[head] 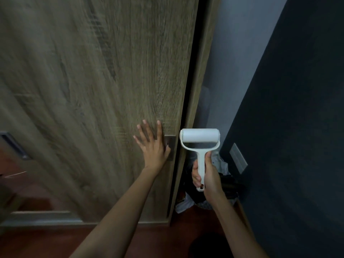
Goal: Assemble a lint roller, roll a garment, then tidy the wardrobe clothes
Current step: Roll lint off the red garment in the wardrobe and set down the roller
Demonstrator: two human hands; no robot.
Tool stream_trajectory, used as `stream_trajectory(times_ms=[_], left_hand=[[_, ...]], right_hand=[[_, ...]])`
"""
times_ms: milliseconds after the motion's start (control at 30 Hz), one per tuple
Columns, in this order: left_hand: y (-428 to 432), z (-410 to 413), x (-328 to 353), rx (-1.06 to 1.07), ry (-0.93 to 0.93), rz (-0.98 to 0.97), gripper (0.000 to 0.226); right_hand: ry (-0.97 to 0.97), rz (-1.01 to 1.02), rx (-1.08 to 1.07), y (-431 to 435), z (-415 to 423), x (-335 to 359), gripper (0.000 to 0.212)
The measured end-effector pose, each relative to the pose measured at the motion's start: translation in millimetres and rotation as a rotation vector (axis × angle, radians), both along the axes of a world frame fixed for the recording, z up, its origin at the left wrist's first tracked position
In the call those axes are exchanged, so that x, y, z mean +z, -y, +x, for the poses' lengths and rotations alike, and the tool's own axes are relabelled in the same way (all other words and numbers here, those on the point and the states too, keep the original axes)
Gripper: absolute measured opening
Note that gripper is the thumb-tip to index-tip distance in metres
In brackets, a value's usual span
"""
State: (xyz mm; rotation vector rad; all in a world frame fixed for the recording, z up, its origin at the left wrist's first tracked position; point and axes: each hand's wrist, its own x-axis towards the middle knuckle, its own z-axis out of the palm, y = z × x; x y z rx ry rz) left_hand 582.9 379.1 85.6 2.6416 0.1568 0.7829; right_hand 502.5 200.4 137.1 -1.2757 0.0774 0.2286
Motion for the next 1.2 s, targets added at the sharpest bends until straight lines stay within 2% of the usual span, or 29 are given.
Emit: stream_trajectory(times_ms=[133,433,633,833,1000,1200], left_hand=[[-24.9,-4.7,-1.1,0.038,0.037,0.039,0.128],[-114.9,-19.9,-4.6,0.095,0.035,0.086,0.104],[-183.8,-31.6,-6.0,0.109,0.089,0.108,0.118],[-257.7,-44.9,-8.7,0.084,0.075,0.105,0.105],[-313.9,-55.8,-9.8,0.081,0.079,0.111,0.109],[-377.4,-70.3,-7.7,0.077,0.065,0.135,0.101]], right_hand=[[-0.003,0.013,0.065,-17.7,7.1,-4.8,0.063],[-0.031,-0.03,0.219,-79.9,15.2,-10.9,0.063],[-0.044,-0.039,0.271,-145.6,27.2,-9.1,0.063],[-0.019,-0.014,0.291,-220.9,38.9,-8.0,0.063],[0.01,0.076,0.308,-271.2,43.7,-12.1,0.062],[-0.001,0.14,0.398,-322.9,40.5,-9.1,0.061]])
